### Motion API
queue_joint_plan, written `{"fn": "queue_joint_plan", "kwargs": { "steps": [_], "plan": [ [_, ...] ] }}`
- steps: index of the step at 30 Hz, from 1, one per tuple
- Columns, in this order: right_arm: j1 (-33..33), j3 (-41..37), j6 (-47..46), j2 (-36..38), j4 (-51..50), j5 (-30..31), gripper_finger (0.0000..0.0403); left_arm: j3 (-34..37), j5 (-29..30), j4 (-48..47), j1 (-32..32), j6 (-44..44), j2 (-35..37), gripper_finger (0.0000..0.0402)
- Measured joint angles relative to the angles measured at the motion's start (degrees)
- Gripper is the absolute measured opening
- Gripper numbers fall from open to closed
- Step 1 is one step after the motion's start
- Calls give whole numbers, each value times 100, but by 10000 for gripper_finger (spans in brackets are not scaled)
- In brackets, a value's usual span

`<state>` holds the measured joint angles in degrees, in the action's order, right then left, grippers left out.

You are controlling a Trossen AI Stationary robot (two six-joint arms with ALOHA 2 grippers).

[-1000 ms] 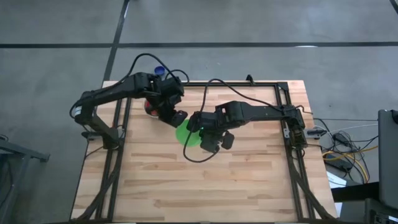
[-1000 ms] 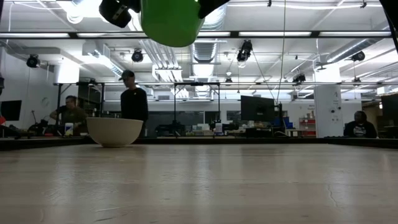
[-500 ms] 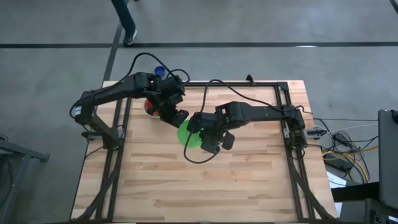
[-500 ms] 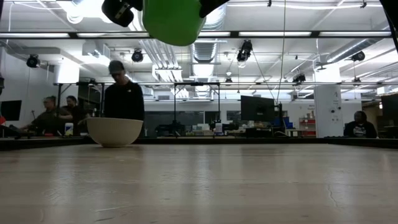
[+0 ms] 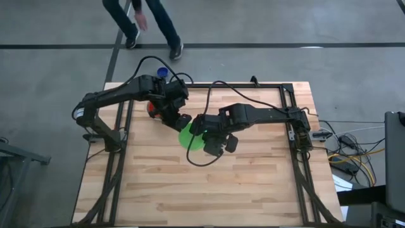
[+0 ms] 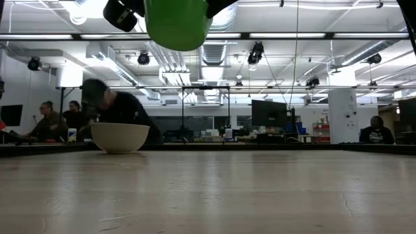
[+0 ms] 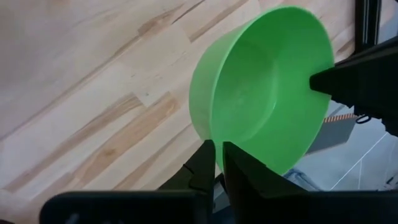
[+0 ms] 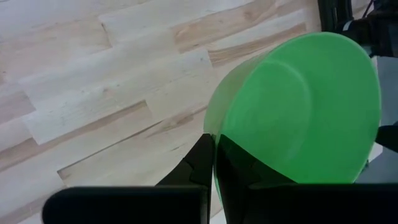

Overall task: Nest bowls inside each other
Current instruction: Stack the green bowl on the red bowl

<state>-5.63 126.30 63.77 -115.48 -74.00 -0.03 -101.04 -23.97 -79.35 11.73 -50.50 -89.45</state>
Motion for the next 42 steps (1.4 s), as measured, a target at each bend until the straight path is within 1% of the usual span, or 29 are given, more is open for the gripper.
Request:
{"fn": "queue_joint_plan", "kwargs": {
  "steps": [8, 20, 26, 42],
  "plan": [
    [-2, 38, -33, -2, 93, -2, 9, 2, 9, -17, 2, 46, -5, 48],
    [0, 72, -26, -2, 140, 2, 9, 4, 17, -22, 2, 88, -2, 49],
    [-2, 72, -4, -2, 216, 252, 9, 5, 27, -46, 4, 86, 2, 49],
    [-2, 72, -1, -2, 226, 305, 9, 7, 121, -24, 4, 94, 2, 49]
  ]
}}
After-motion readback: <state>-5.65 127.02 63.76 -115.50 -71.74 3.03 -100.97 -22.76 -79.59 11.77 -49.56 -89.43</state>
